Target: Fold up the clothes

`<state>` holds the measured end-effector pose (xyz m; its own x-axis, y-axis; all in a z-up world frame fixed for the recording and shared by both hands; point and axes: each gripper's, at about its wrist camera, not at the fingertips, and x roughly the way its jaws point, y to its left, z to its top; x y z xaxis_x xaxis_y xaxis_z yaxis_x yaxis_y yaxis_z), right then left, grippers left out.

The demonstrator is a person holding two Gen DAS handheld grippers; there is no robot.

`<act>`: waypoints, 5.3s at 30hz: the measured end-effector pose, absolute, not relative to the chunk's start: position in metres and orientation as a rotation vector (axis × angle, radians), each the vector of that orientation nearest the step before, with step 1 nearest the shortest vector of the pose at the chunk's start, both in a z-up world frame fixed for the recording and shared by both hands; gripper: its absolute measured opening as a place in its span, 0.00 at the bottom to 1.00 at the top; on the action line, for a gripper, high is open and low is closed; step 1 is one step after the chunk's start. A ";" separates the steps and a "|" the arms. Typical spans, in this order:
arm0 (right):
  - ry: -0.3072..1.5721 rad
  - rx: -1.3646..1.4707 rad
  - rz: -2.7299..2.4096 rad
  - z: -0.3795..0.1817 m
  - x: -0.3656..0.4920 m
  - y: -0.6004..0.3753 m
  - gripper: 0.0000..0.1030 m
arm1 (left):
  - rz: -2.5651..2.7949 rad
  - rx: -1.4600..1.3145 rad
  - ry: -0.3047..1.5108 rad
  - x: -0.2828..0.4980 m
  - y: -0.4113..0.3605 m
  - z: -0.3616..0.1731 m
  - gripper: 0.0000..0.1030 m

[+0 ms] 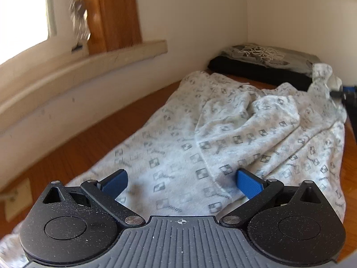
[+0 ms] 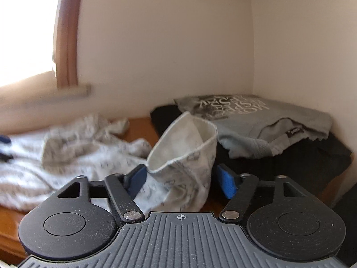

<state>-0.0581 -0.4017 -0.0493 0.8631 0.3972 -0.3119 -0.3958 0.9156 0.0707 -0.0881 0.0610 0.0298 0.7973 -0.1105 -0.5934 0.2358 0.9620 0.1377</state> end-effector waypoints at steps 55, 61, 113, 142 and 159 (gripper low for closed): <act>0.080 0.206 0.565 0.099 -0.018 -0.334 0.15 | -0.458 0.032 0.538 -0.120 0.062 0.061 0.21; 0.119 0.168 0.681 0.096 -0.012 -0.273 0.15 | -0.383 -0.001 0.490 -0.132 0.089 0.070 0.63; 0.630 0.059 0.749 -0.043 0.032 -0.252 0.78 | -0.052 -0.137 0.328 -0.244 0.252 0.177 0.10; 0.634 0.053 0.789 -0.047 0.031 -0.252 0.87 | -0.029 -0.076 0.513 -0.215 0.215 0.079 0.49; 0.636 0.101 0.799 -0.047 0.033 -0.258 0.87 | -0.267 0.134 0.586 -0.146 0.065 0.044 0.40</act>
